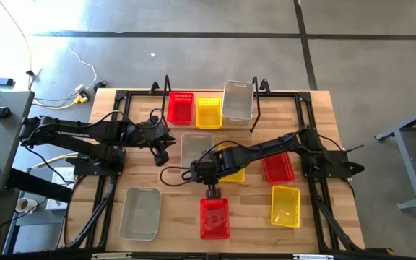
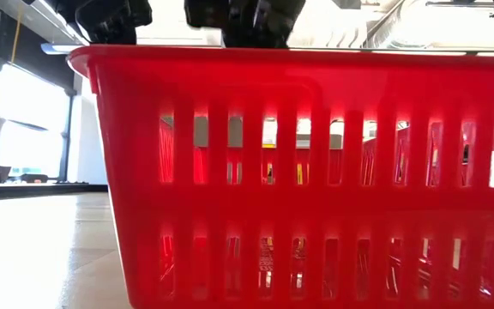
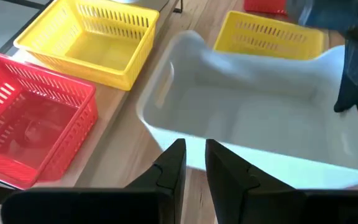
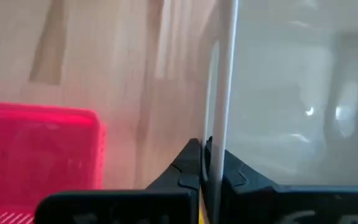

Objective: Stack baskets on shelf by color
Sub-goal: Stack the top gray bin on the gray bin on the shelf

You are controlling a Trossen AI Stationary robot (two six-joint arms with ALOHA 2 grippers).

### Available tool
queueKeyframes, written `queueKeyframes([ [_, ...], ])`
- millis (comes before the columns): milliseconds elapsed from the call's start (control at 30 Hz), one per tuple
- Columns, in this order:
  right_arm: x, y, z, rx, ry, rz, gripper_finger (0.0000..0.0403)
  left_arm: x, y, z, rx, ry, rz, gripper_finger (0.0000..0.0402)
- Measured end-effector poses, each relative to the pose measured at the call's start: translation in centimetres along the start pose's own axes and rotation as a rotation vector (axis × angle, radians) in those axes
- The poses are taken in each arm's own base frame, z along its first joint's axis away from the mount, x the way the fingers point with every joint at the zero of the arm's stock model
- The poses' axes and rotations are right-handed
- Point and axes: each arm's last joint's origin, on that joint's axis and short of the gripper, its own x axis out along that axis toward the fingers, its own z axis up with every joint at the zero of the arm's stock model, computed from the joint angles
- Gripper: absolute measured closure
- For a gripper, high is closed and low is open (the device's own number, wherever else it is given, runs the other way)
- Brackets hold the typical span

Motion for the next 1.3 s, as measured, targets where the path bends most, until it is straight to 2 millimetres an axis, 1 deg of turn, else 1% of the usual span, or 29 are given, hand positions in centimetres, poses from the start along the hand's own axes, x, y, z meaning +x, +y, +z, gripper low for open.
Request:
queueKeyframes([
  [133, -1.8, -0.6, 0.0, -0.029, -0.010, -0.040, 0.0402, 0.0, 0.0, 0.0, -0.001, -0.002, 0.001, 0.0348],
  [433, -7.7, -2.8, -0.7, -0.131, -0.040, -0.207, 0.0403, 0.0, 0.0, 0.1, -0.003, -0.009, -0.002, 0.0348],
  [667, -12.1, -5.7, -1.7, -0.179, -0.051, -0.357, 0.0403, 0.0, 0.0, 0.1, -0.003, -0.008, -0.002, 0.0348],
  [767, -13.7, -7.2, -2.5, -0.184, -0.055, -0.394, 0.0403, 0.0, 0.0, 0.1, -0.003, -0.008, -0.003, 0.0348],
  [833, -14.3, -8.4, -3.4, -0.177, -0.051, -0.411, 0.0403, 0.0, 0.0, 0.1, -0.002, -0.007, -0.003, 0.0348],
  [967, -15.2, -11.1, -5.8, -0.119, -0.065, -0.459, 0.0403, 0.0, 0.0, 0.1, -0.003, -0.008, -0.001, 0.0348],
  [1067, -15.3, -13.2, -8.1, -0.076, -0.074, -0.493, 0.0403, 0.0, 0.0, 0.1, -0.003, -0.007, 0.000, 0.0348],
  [1167, -15.2, -15.0, -10.2, -0.060, -0.088, -0.482, 0.0403, 0.0, 0.0, 0.1, -0.002, -0.006, 0.001, 0.0348],
  [1300, -15.3, -17.1, -12.2, -0.025, -0.091, -0.450, 0.0403, 0.0, 0.0, 0.0, -0.001, -0.001, 0.003, 0.0348],
])
